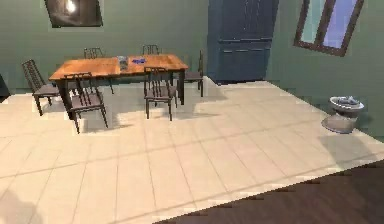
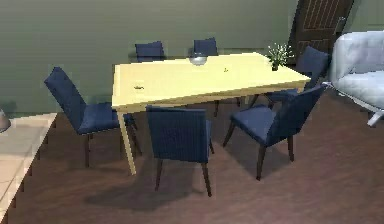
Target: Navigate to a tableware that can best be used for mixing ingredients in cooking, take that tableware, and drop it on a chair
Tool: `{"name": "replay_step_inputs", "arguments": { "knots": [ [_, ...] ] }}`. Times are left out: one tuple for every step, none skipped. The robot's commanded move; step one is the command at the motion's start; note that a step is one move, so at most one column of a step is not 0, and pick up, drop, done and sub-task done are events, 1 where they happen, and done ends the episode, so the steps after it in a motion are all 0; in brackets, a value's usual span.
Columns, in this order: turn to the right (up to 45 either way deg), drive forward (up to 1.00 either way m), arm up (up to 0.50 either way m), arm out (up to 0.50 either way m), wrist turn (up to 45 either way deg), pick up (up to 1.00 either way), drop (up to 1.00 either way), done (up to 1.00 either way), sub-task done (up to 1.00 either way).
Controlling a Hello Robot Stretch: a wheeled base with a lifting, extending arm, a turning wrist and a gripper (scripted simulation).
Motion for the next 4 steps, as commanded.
{"name": "replay_step_inputs", "arguments": {
  "knots": [
    [27.0,0.0,0.0,0.0,0.0,0.0,0.0,0.0,0.0],
    [0.0,0.2,0.0,0.0,0.0,0.0,0.0,0.0,0.0],
    [-45.0,0.0,0.0,0.0,0.0,0.0,0.0,0.0,0.0],
    [-30.0,0.0,0.0,0.0,0.0,0.0,0.0,0.0,0.0]
  ]
}}
